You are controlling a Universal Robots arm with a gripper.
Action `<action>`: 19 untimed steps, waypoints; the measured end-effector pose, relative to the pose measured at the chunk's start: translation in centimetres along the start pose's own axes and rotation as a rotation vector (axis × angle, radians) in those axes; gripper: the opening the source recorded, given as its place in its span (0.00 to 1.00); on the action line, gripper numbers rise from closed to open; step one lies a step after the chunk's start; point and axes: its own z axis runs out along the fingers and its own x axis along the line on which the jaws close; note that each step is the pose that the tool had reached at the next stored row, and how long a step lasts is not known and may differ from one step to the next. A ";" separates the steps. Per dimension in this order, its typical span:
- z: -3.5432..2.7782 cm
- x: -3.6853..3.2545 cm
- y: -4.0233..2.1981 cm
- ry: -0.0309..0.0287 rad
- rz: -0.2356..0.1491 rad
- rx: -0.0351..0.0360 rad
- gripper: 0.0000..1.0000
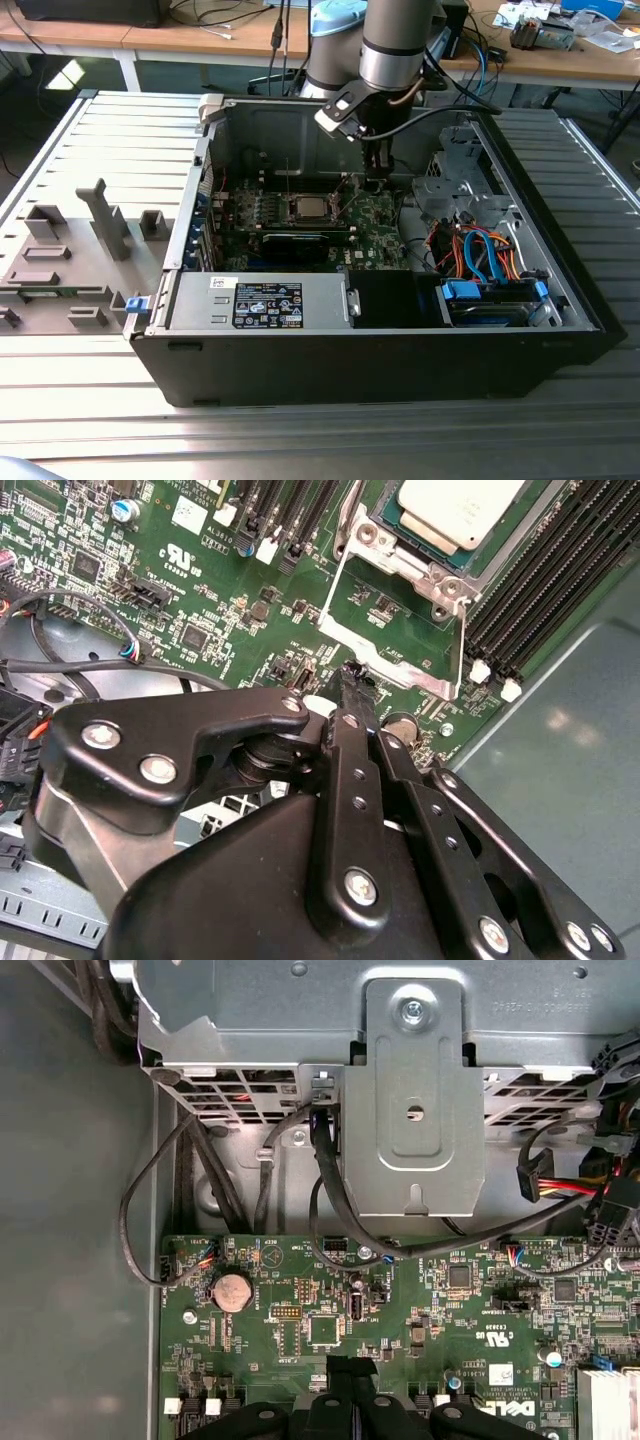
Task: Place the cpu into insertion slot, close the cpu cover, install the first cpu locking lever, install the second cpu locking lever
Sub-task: 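Close the cpu cover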
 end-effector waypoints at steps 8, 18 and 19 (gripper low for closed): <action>-0.03 0.00 -0.21 0.0000 0.000 -0.0004 0.11; -0.04 0.00 -0.50 -0.0001 0.000 -0.0010 0.11; -0.04 0.00 -0.57 -0.0001 0.000 -0.0011 0.11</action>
